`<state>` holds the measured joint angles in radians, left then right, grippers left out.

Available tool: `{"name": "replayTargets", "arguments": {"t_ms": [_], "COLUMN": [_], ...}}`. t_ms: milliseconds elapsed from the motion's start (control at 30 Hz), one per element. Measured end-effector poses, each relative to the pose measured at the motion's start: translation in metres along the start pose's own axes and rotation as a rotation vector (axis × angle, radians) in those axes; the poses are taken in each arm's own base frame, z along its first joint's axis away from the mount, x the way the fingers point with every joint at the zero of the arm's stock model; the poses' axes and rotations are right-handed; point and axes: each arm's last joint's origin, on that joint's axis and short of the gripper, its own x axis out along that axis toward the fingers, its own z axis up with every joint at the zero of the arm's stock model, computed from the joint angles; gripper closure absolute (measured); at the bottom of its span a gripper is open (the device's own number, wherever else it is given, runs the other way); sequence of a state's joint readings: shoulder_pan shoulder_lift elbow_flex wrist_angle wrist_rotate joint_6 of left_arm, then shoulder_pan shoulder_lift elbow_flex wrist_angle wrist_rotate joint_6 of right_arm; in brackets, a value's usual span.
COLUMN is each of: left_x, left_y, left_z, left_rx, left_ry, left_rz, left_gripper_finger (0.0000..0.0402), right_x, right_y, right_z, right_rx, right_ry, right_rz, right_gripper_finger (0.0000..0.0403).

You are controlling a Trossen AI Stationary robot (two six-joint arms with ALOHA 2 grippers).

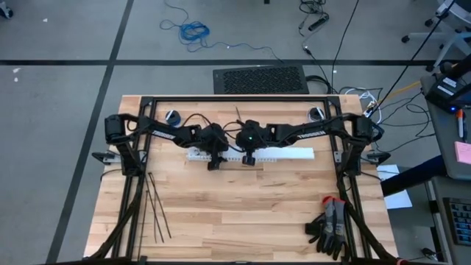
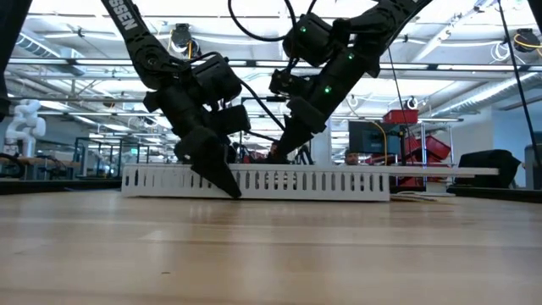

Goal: Ziptie cables
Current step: Close the white cable duct

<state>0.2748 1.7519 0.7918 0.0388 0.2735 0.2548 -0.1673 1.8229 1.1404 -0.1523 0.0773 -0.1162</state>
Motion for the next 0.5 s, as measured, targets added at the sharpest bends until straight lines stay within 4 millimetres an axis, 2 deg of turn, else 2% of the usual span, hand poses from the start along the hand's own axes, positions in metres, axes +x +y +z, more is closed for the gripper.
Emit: {"name": "replayTargets", "arguments": {"t_ms": [167, 500], "left_x": [0.002, 0.002], "left_y": [-0.007, -0.006], "left_z": [0.002, 0.003], "left_rx": [0.016, 0.005], "left_ry": [-0.004, 0.0], "left_rz": [-0.026, 0.001], "left_gripper_finger": [0.0159, 0.0159], "right_x": [-0.001, -0.003], "right_y": [0.008, 0.028], "right_z": [0.001, 0.002], "right_rx": [-0.012, 0.016], "right_ry": [-0.007, -0.004], "right_rz": [0.015, 0.05], "right_gripper_finger": [0.0403, 0.0403]}}
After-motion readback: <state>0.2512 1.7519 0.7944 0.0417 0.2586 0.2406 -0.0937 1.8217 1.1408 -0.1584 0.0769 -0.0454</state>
